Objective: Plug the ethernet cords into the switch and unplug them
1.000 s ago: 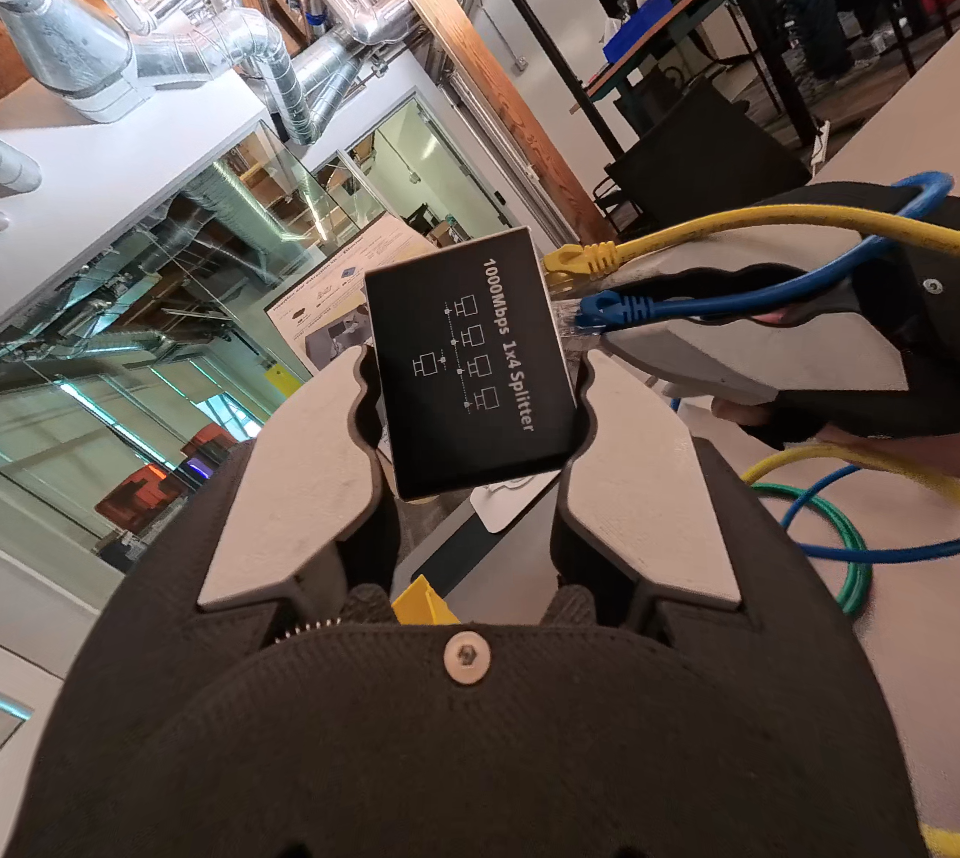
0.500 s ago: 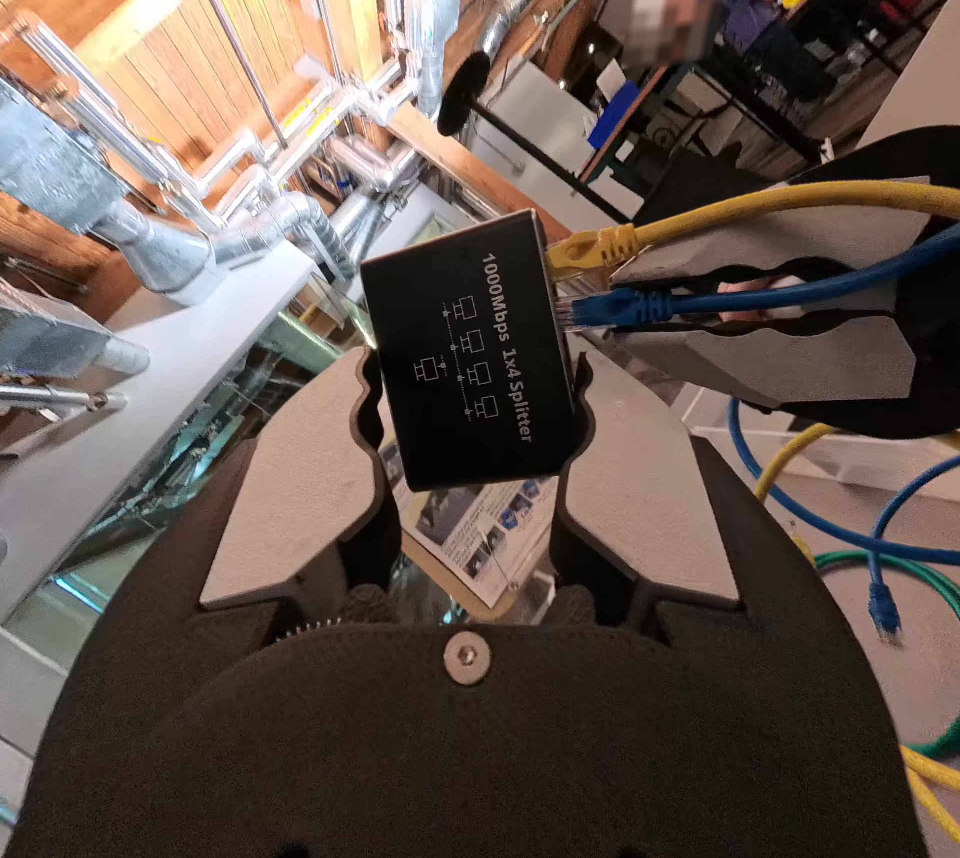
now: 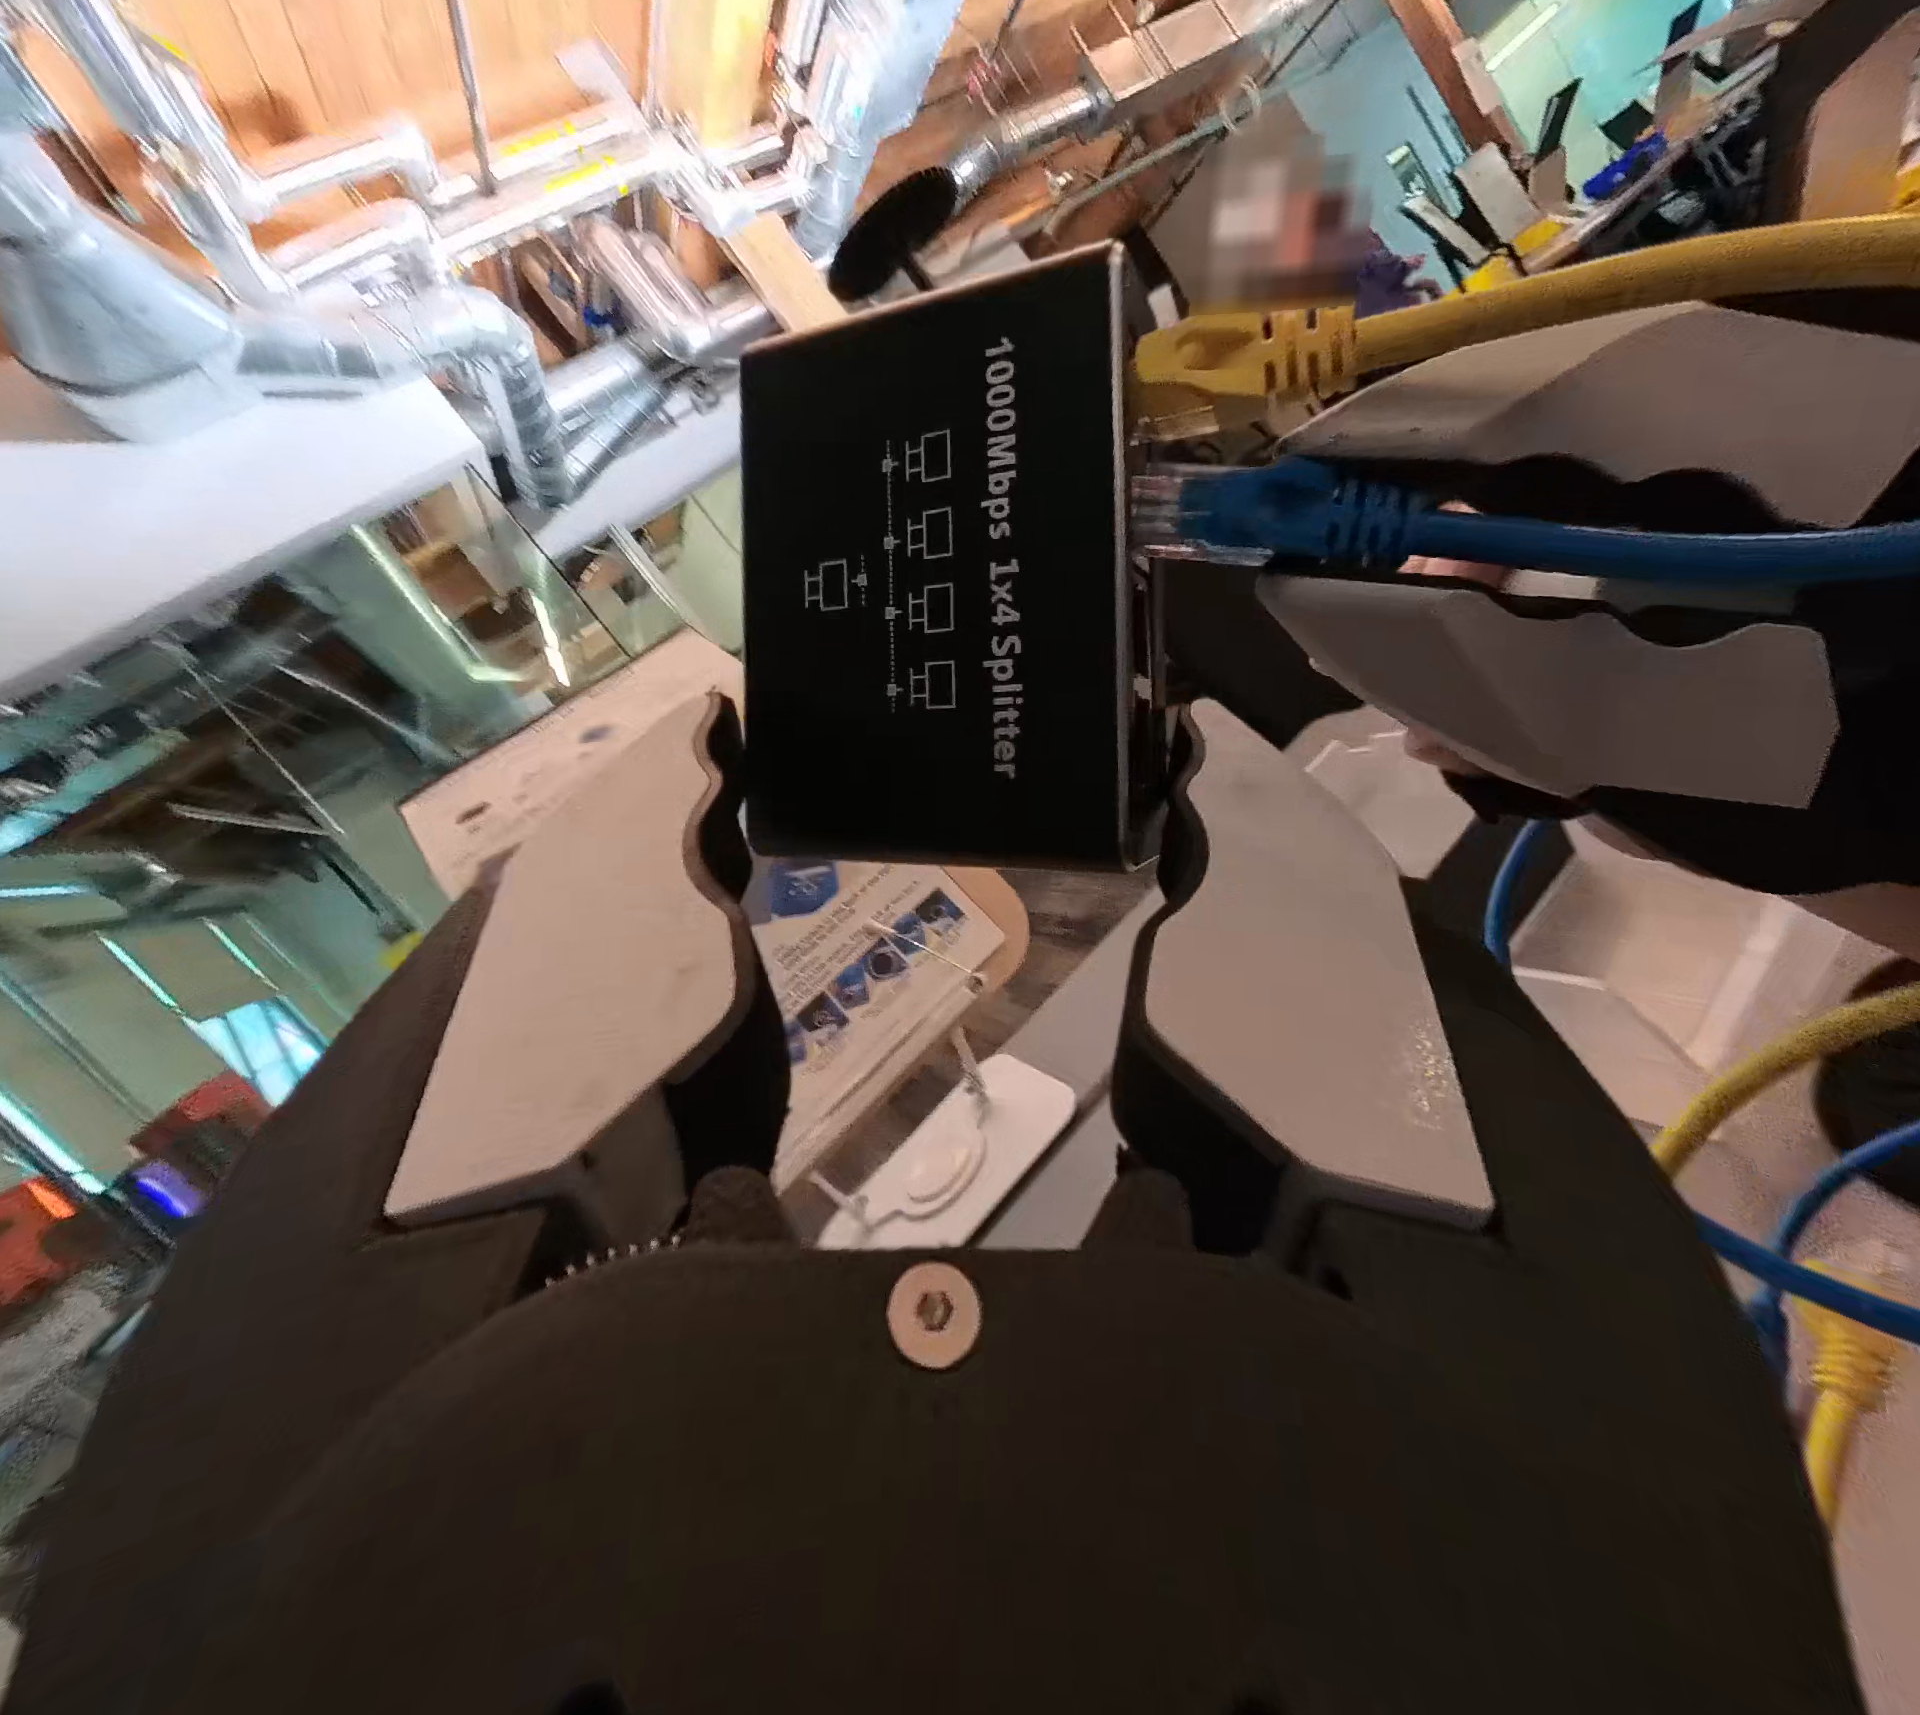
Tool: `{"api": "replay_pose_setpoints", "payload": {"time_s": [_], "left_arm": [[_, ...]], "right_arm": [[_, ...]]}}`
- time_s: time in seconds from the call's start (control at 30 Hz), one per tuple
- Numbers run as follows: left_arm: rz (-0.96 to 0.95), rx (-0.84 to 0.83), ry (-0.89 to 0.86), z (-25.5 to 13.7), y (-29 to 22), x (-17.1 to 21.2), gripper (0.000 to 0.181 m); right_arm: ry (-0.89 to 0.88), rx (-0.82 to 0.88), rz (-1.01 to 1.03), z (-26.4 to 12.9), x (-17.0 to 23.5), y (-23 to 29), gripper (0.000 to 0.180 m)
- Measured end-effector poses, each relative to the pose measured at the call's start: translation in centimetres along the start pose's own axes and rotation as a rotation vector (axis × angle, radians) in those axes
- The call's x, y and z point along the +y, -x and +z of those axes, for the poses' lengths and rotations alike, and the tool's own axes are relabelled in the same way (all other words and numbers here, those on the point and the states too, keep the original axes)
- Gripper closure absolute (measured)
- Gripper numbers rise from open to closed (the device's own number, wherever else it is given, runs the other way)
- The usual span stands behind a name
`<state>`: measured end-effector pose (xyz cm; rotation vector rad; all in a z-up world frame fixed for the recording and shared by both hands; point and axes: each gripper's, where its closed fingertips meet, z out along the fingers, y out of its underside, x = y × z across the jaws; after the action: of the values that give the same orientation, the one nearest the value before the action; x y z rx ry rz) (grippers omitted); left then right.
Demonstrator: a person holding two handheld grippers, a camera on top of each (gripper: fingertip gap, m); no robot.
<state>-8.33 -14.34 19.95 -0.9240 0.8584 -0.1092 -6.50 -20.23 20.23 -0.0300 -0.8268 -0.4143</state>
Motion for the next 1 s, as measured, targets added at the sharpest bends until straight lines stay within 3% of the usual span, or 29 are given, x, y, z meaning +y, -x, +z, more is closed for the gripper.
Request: {"api": "replay_pose_setpoints", "payload": {"time_s": [0.03, 0.27, 0.4, 0.57, 0.73, 1.0], "left_arm": [[-0.014, 0.011, 0.000, 0.1, 0.1, 0.2, 0.103], [0.123, -0.096, -0.078, 1.1, 1.3, -1.0, 0.104], [0.119, -0.061, -0.124, 2.2, 1.1, -2.0, 0.104], [-0.108, 0.044, -0.164, 3.6, 0.0, -1.2, 0.106], [-0.344, 0.129, -0.173, 5.0, -0.1, 1.5, 0.107], [-0.356, 0.186, -0.245, 5.1, -0.3, 1.7, 0.108]], "right_arm": [[0.006, -0.008, 0.015, 0.0, 0.3, 0.1, 0.167], [0.073, 0.019, 0.360, 0.3, 3.1, -1.0, 0.166], [0.062, 0.038, 0.500, 0.0, 4.3, -2.0, 0.167], [0.016, 0.006, 0.418, -0.7, 4.5, -2.2, 0.168], [0.114, -0.075, 0.273, -0.5, 6.1, -0.6, 0.168], [0.117, -0.134, 0.176, -0.6, 5.9, -0.1, 0.167]]}}
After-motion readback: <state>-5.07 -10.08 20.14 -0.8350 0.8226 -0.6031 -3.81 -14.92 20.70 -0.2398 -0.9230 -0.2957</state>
